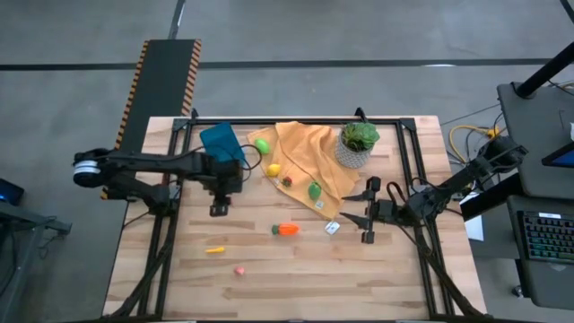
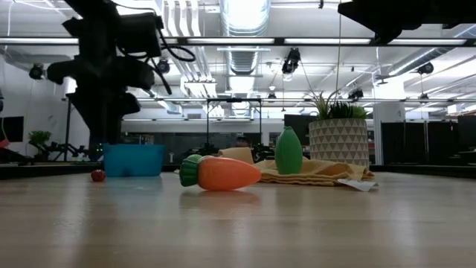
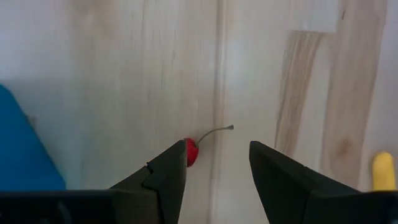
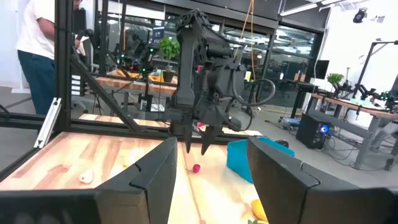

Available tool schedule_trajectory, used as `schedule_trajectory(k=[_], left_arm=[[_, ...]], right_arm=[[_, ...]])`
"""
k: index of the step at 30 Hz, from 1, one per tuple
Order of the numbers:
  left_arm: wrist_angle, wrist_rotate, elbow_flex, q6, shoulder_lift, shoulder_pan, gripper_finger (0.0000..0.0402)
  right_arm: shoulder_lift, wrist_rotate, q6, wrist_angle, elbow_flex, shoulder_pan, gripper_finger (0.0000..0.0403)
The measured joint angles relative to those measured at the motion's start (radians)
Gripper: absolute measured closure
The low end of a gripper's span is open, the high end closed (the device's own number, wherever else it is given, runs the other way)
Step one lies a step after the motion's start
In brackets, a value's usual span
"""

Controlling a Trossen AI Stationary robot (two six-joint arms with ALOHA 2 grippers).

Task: Pick and placing Produce into tupperware
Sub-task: Put the red cherry into the blue bin

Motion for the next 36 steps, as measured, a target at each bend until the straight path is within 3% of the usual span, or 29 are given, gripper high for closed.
schedule_trajectory(k=[5,12,15,19,25,36], left_arm=[[-0.065,0.001,0.066,0.012,0.044,0.0,0.0226],[-0.167,0.007,0.097,0.074,0.09,-0.005,0.0136],[-0.218,0.006,0.095,0.111,0.114,-0.02,0.0115],[-0.218,-0.011,0.085,0.109,0.149,-0.029,0.0112],[-0.216,-0.154,0.089,0.107,0.237,-0.029,0.0112],[-0.197,-0.165,0.089,0.114,0.363,-0.032,0.0112]], right_arm=[[0.0,0.0,0.0,-0.002,0.0,0.0,0.0216],[0.0,0.0,-0.001,-0.002,0.0,0.0,0.0216],[0.0,0.0,-0.004,-0.002,0.0,0.0,0.0216],[0.0,0.0,-0.011,-0.005,0.0,0.0,0.0216],[0.0,0.0,-0.012,-0.01,0.0,0.0,0.0216],[0.0,0.0,-0.018,-0.018,0.0,0.0,0.0216]])
